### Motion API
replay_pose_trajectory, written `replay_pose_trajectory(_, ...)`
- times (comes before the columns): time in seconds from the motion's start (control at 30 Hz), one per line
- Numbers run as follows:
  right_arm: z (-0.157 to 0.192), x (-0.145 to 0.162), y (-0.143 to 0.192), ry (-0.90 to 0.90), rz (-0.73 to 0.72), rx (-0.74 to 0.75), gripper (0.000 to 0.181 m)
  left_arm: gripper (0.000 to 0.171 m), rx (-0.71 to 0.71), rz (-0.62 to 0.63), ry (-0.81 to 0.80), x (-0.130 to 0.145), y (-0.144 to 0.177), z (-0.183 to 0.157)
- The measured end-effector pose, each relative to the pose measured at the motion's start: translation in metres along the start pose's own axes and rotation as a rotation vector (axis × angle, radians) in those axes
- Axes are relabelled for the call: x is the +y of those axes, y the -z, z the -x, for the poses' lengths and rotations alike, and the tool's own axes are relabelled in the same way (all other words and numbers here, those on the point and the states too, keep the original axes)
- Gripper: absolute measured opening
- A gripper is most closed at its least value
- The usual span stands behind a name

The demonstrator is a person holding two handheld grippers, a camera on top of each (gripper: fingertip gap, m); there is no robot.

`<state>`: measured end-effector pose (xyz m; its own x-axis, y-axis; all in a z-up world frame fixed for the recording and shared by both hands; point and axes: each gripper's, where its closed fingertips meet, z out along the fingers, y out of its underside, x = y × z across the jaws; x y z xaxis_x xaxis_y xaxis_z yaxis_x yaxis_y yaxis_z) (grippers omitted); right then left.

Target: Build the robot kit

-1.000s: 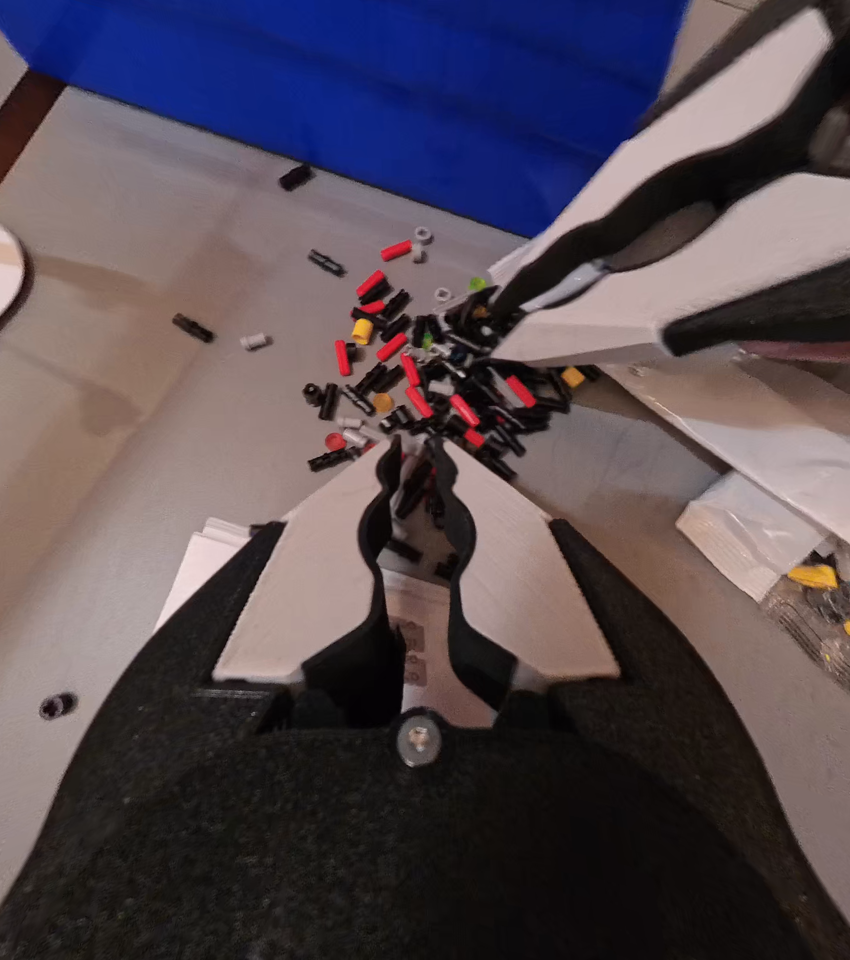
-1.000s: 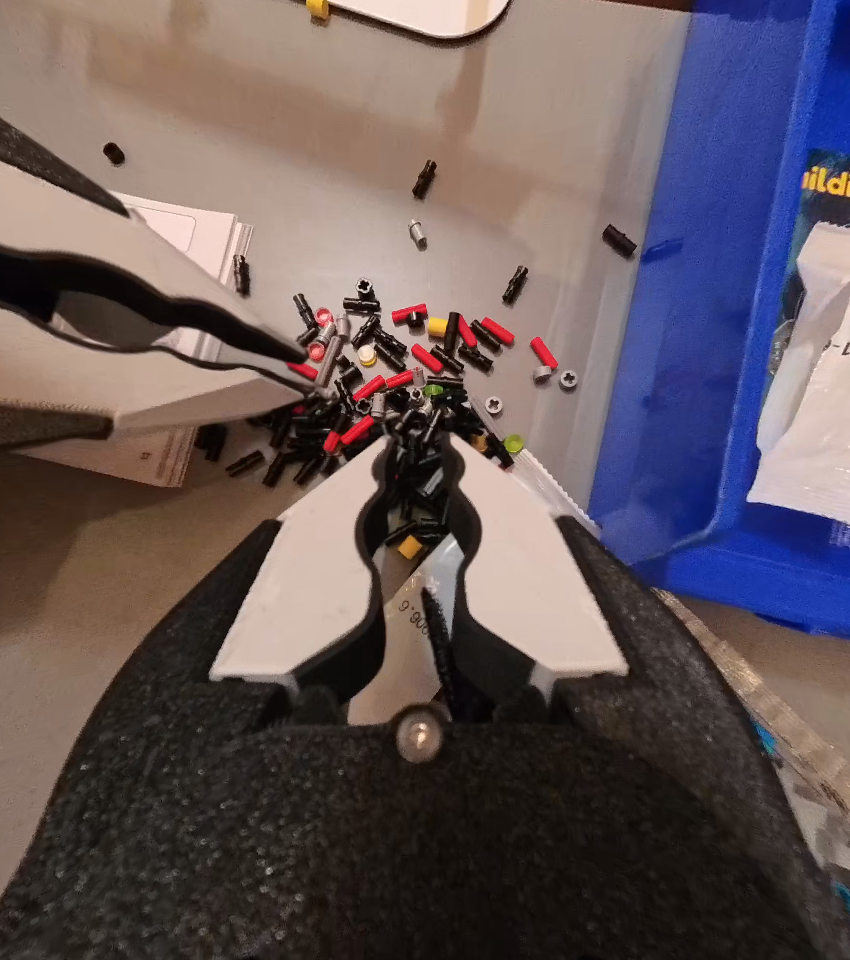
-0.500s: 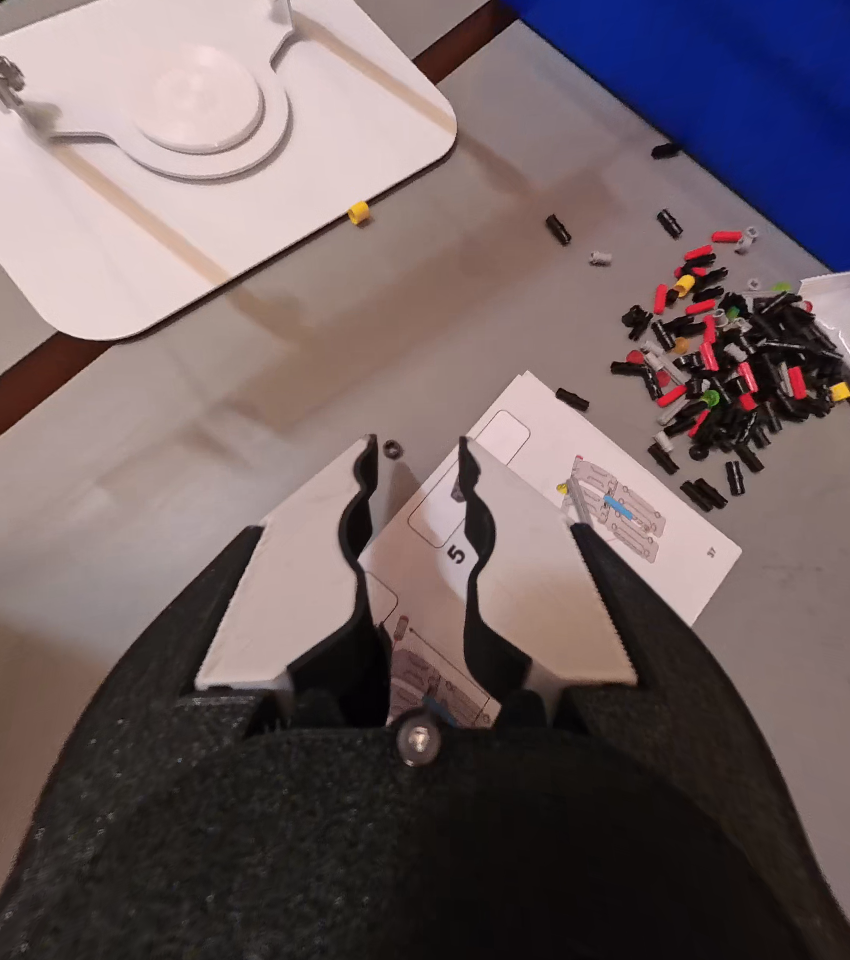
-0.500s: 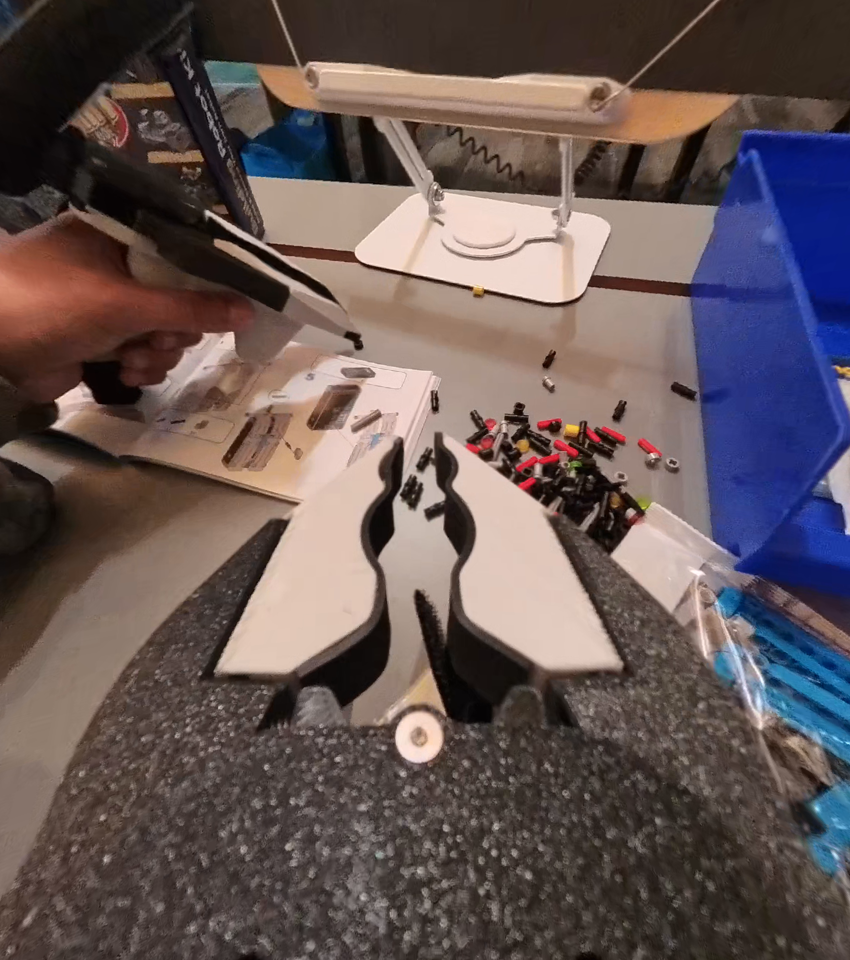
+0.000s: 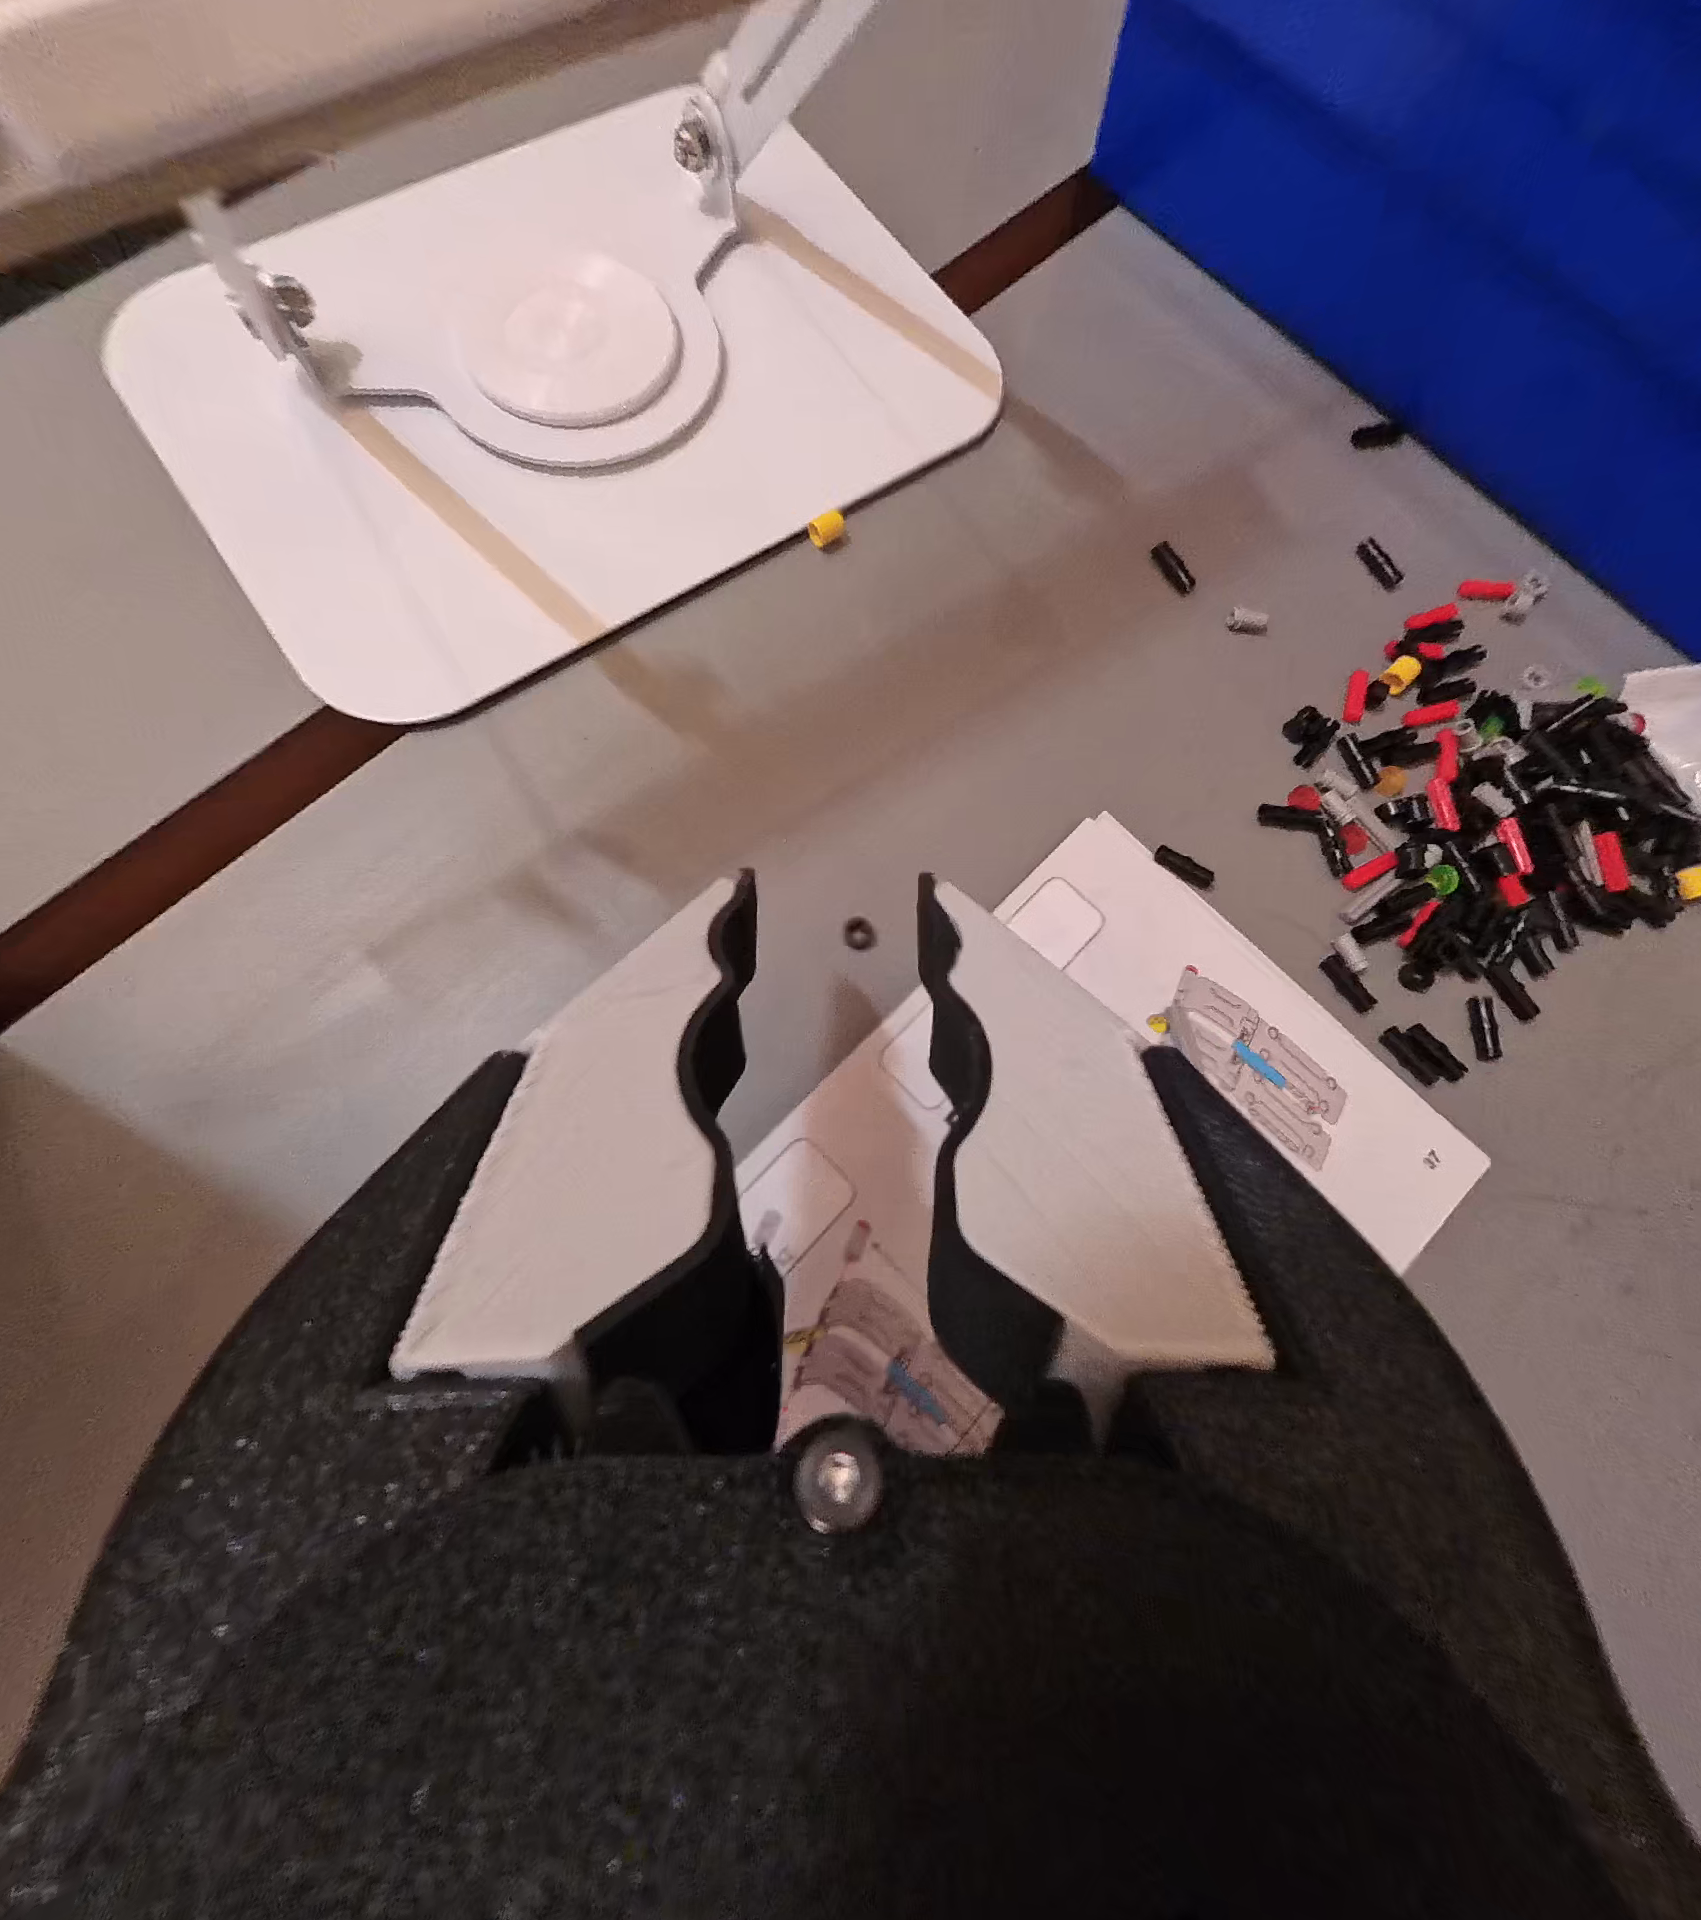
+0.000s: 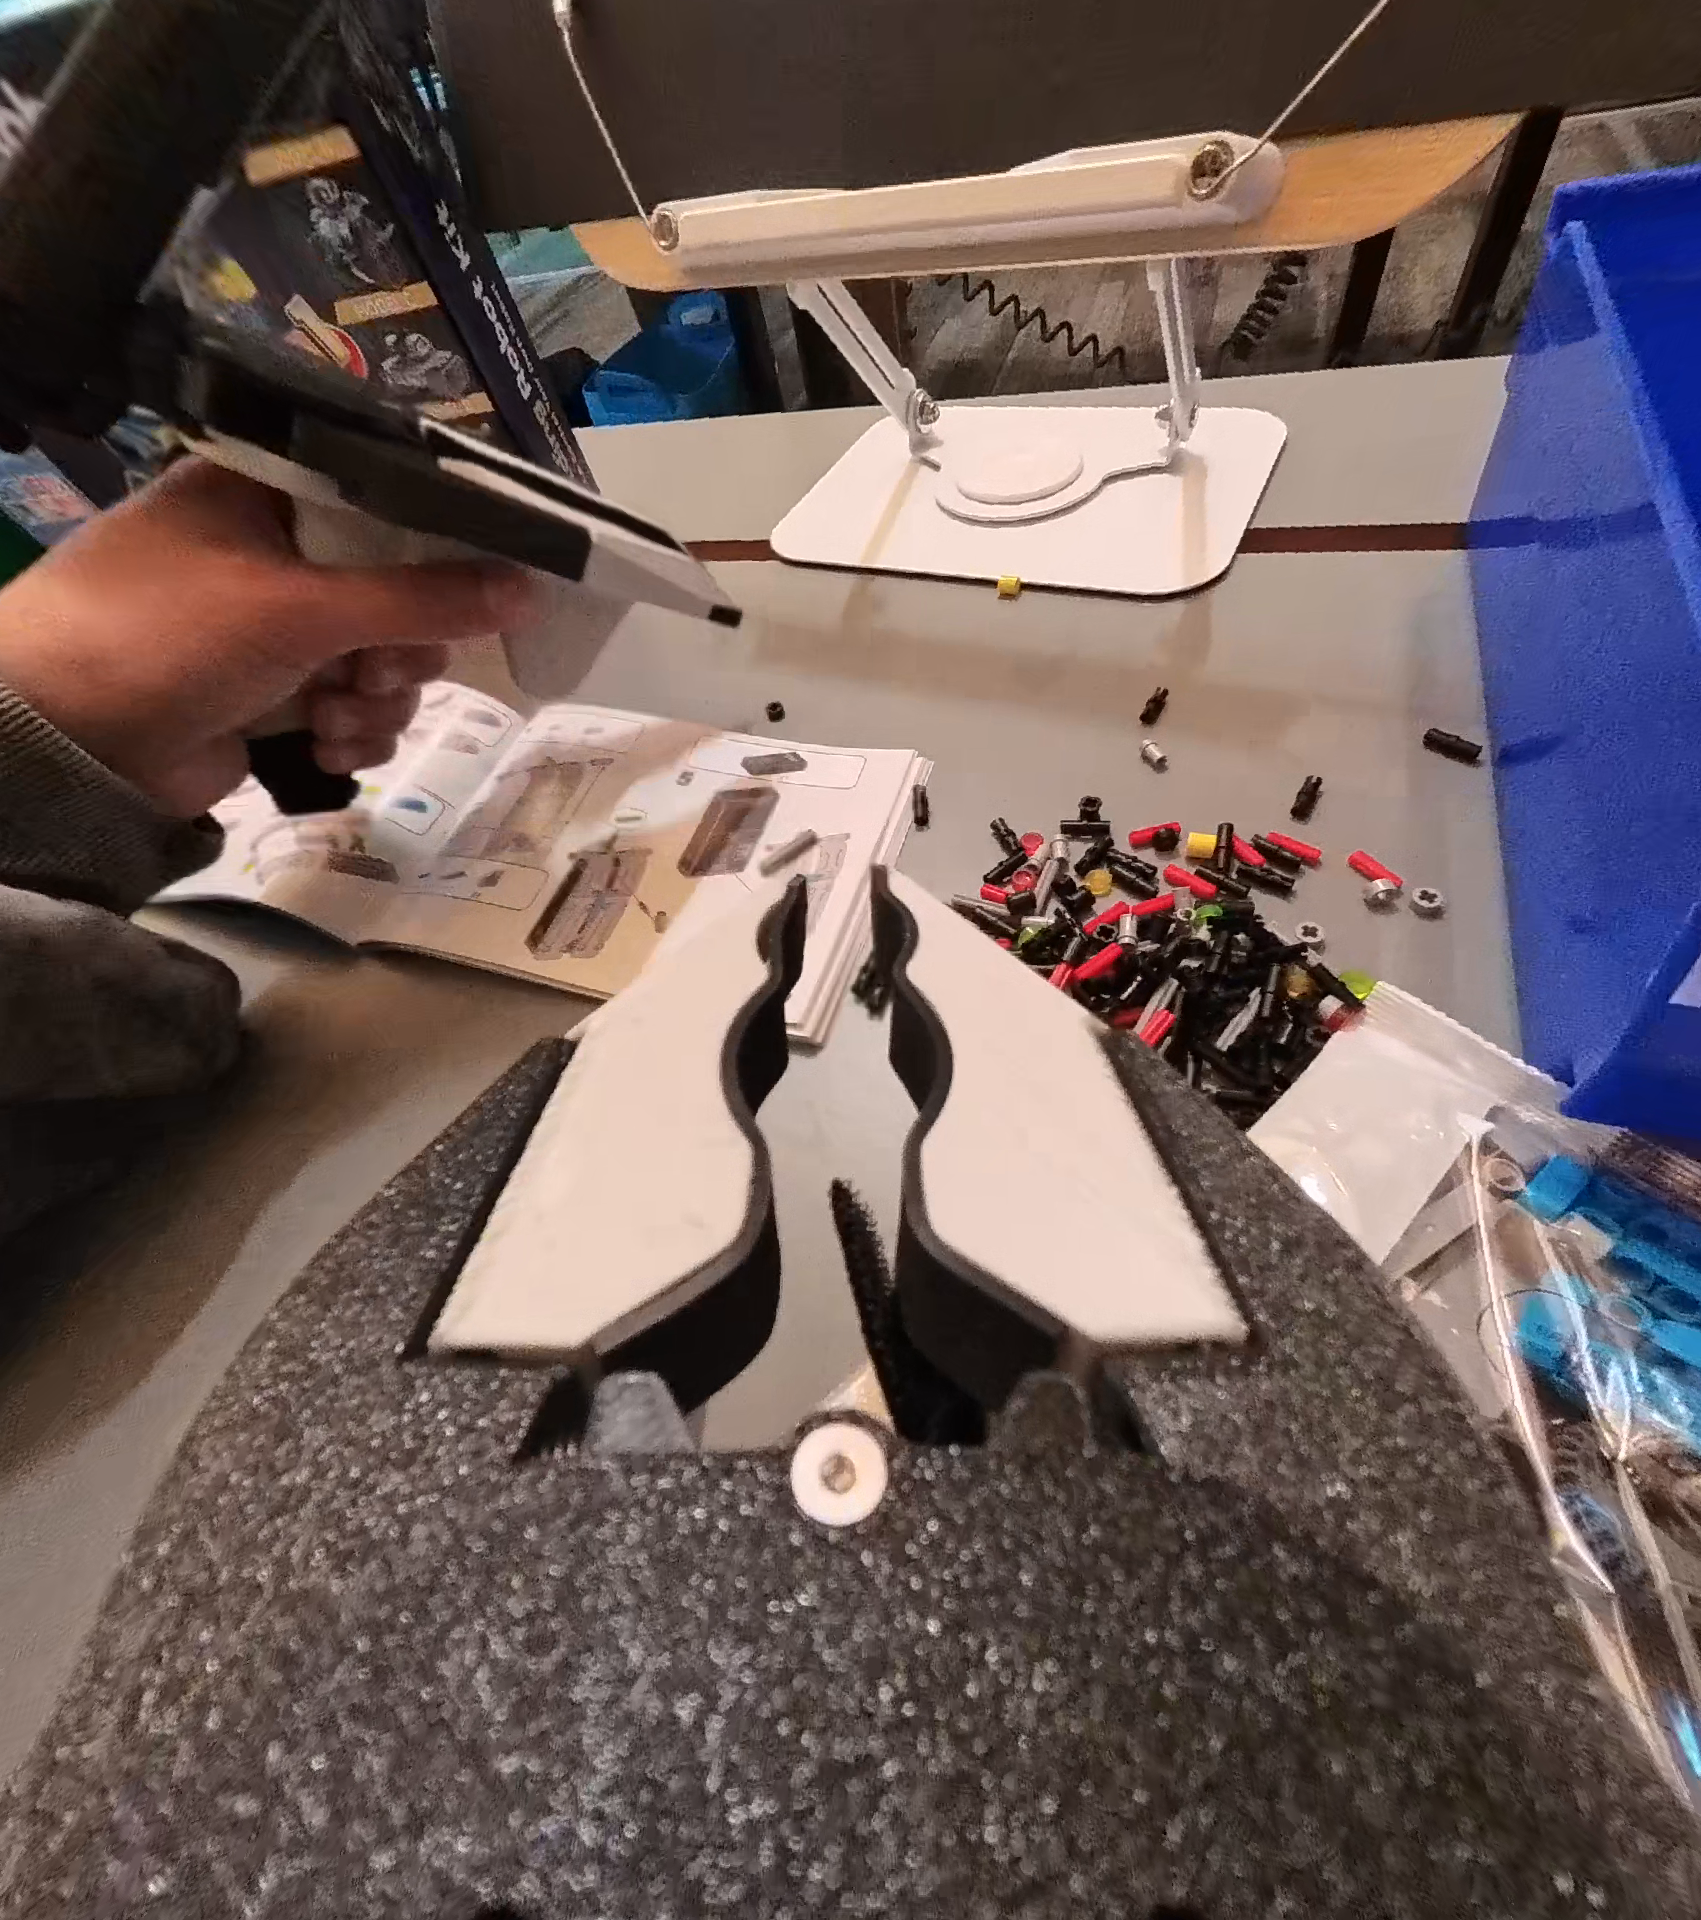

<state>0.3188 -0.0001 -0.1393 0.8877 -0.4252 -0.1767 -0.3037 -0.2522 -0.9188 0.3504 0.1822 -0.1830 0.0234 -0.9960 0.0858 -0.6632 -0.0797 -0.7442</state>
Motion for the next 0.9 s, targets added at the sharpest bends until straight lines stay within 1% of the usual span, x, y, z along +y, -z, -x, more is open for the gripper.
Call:
replay_pose_trajectory(0.1,0.002,0.001,0.0,-0.004,0.003,-0.009,0.011,0.03,-0.005,0.004,0.032,0.002,0.008,0.015)
replay_pose_trajectory(0.2,0.003,0.0,0.0,-0.001,-0.001,-0.009,0.011,0.03,0.043,0.035,0.067,0.01,0.008,0.021)
replay_pose_trajectory(0.27,0.002,0.001,0.0,-0.004,-0.004,-0.008,0.011,0.03,0.081,0.032,0.084,0.011,0.008,0.022)
replay_pose_trajectory(0.33,0.002,0.002,0.0,-0.01,-0.005,-0.012,0.011,0.03,0.101,0.016,0.049,0.01,0.009,0.02)
replay_pose_trajectory(0.43,0.003,0.003,-0.002,-0.013,-0.002,-0.021,0.011,0.03,0.091,0.051,-0.079,0.018,0.007,0.015)
replay_pose_trajectory(0.5,0.004,0.003,-0.003,-0.008,-0.003,-0.024,0.011,0.029,0.117,0.075,-0.131,0.022,0.006,0.006)
replay_pose_trajectory(0.63,0.005,0.001,-0.002,0.005,-0.013,-0.023,0.011,0.029,0.136,0.093,-0.105,0.021,-0.005,-0.006)
replay_pose_trajectory(0.73,0.009,0.0,-0.003,0.016,-0.019,-0.029,0.011,0.029,0.103,0.113,-0.128,0.026,-0.014,-0.006)
replay_pose_trajectory(0.9,0.019,0.002,-0.006,0.077,-0.011,-0.033,0.011,0.029,0.09,0.113,-0.109,0.028,-0.023,-0.007)
